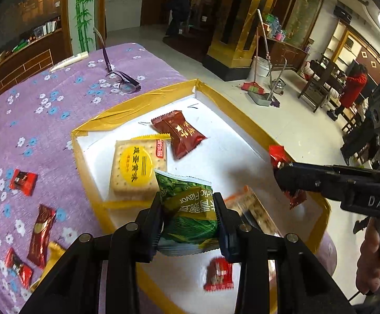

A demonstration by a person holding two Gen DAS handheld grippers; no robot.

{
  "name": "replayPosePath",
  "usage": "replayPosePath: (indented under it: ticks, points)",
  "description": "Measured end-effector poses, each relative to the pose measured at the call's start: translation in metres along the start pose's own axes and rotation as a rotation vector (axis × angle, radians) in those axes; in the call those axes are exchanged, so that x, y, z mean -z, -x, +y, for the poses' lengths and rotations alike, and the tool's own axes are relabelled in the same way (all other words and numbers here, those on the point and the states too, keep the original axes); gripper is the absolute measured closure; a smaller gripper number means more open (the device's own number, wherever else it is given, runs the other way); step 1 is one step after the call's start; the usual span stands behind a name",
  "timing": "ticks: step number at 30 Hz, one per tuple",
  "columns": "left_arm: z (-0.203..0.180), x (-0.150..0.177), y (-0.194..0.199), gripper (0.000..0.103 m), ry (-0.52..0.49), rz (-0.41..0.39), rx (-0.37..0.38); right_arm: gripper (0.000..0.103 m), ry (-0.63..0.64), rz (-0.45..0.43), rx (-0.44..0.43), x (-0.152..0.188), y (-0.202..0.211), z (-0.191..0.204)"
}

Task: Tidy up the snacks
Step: 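Open the left gripper to drop the green bag while right drops red candy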

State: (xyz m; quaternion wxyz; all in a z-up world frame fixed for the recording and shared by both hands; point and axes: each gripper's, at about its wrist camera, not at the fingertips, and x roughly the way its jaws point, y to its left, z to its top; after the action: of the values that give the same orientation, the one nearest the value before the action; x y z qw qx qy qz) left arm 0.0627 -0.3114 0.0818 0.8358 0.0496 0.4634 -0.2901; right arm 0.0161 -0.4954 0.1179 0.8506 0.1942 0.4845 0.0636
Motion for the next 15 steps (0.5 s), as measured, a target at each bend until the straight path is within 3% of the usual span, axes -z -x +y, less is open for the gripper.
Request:
replayPosePath:
  ticks: [7,15]
  points:
    - [-0.004,-0.018,-0.029,0.066,0.012,0.006,0.015,0.079,-0.004,0.038,-0.007,-0.055,-0.037,-0.003]
    - [-0.014,-0.031,-0.056,0.066,-0.008,0.004,0.014,0.079,0.045,0.058,0.073,-0.102,-0.084,0.0]
